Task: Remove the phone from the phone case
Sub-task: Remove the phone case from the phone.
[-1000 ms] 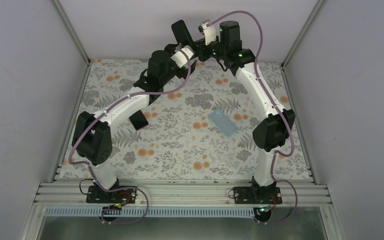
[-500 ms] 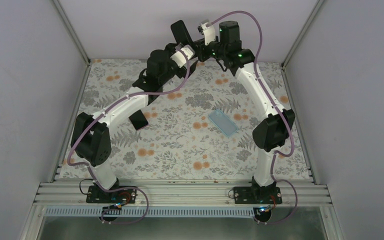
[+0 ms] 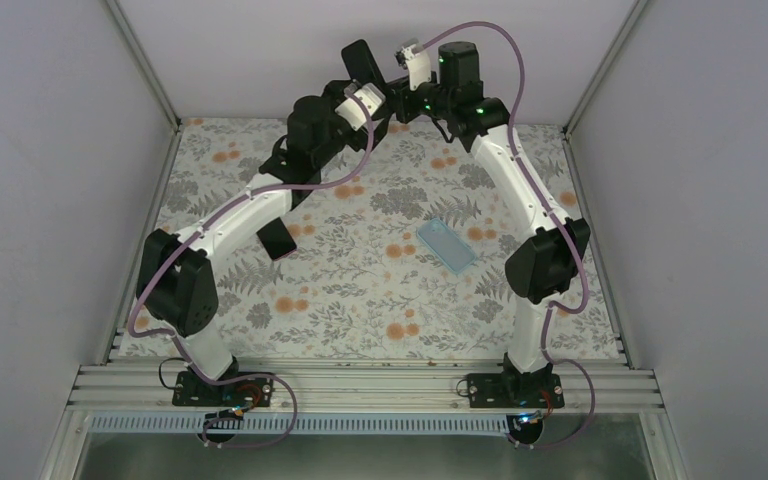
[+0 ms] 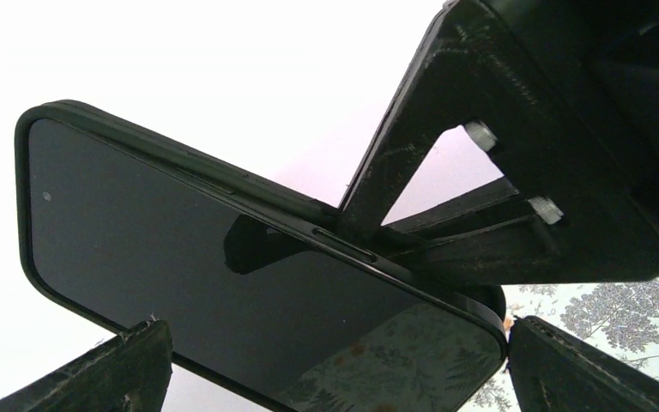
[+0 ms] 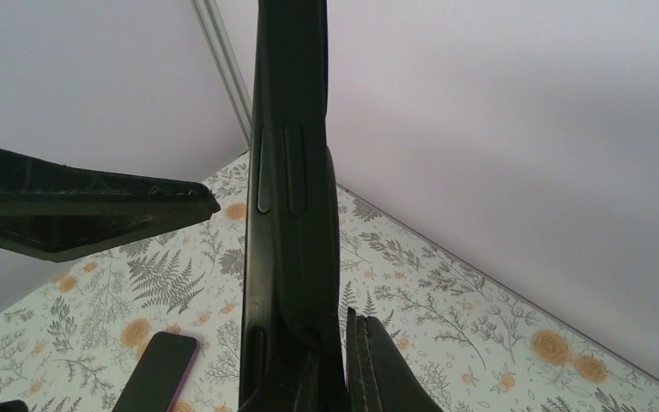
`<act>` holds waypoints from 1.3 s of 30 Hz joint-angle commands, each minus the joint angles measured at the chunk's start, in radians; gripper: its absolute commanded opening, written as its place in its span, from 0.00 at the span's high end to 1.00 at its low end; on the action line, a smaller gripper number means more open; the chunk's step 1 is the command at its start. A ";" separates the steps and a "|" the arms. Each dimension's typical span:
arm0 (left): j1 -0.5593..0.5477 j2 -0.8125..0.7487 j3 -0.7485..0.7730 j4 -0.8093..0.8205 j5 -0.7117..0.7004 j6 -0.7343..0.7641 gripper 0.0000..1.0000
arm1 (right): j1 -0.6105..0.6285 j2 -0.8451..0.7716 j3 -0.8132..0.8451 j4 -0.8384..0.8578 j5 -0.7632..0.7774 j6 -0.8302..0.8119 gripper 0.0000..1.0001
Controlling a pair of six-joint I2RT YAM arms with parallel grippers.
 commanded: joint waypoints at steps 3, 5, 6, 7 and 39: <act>0.004 0.012 0.037 0.042 -0.068 0.004 0.04 | 0.008 -0.036 0.013 0.089 -0.026 0.011 0.97; 0.005 0.004 0.028 0.064 -0.110 0.000 0.05 | 0.008 -0.040 0.009 0.092 -0.026 0.014 0.96; 0.005 0.002 0.026 0.071 -0.135 0.000 0.05 | 0.008 -0.041 0.005 0.092 -0.028 0.014 0.97; 0.005 0.002 0.029 0.075 -0.163 0.000 0.05 | 0.008 -0.042 0.002 0.093 -0.030 0.017 0.97; 0.002 0.173 -0.095 1.211 -0.580 0.733 0.31 | 0.075 -0.039 -0.233 0.174 -0.250 0.146 0.97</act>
